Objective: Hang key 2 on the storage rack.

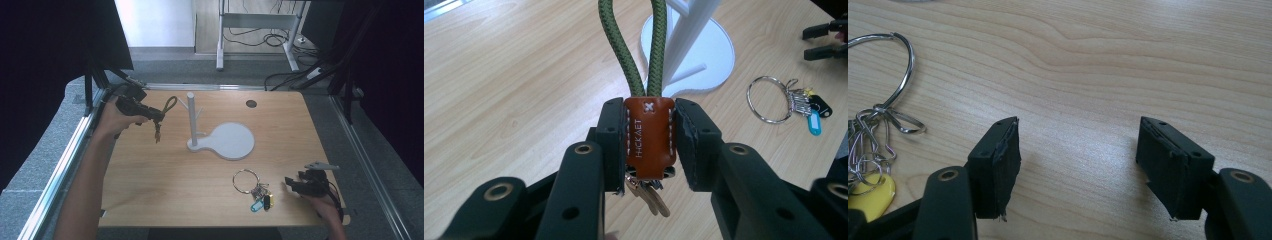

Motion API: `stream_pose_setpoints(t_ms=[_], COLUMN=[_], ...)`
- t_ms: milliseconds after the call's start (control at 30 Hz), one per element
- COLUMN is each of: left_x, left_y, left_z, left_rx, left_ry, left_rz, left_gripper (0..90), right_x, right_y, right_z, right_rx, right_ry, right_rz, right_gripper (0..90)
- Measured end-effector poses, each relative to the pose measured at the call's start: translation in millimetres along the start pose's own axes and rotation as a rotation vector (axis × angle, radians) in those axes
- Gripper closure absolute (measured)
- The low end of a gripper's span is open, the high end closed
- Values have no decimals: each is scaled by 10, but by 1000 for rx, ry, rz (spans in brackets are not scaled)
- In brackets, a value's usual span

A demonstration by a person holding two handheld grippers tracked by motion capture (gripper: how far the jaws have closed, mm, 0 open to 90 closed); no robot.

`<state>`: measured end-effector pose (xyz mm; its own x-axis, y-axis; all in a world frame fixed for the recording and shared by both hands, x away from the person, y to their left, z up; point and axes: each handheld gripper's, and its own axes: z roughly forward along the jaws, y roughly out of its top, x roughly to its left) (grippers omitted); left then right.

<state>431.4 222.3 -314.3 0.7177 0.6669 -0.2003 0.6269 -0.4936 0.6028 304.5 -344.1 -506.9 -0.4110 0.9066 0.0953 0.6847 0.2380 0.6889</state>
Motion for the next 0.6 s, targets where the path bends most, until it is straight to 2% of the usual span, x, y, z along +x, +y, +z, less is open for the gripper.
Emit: stream_pose_setpoints(t_ms=[100,167,600], left_x=[1,9,32], left_y=[31,59,104], left_z=[9,47,197], left_rx=[-3,-8,3], left_ry=[-7,-30,-66], left_rz=[5,-4,-3], left_gripper=[672,672,672], right_x=[-4,-9,-7], right_y=[0,2,2], right_z=[-1,1,-8], right_rx=[0,-1,-3], right_ry=[-1,-2,-3], right_rz=[1,-2,-3], right_gripper=[339,338,338])
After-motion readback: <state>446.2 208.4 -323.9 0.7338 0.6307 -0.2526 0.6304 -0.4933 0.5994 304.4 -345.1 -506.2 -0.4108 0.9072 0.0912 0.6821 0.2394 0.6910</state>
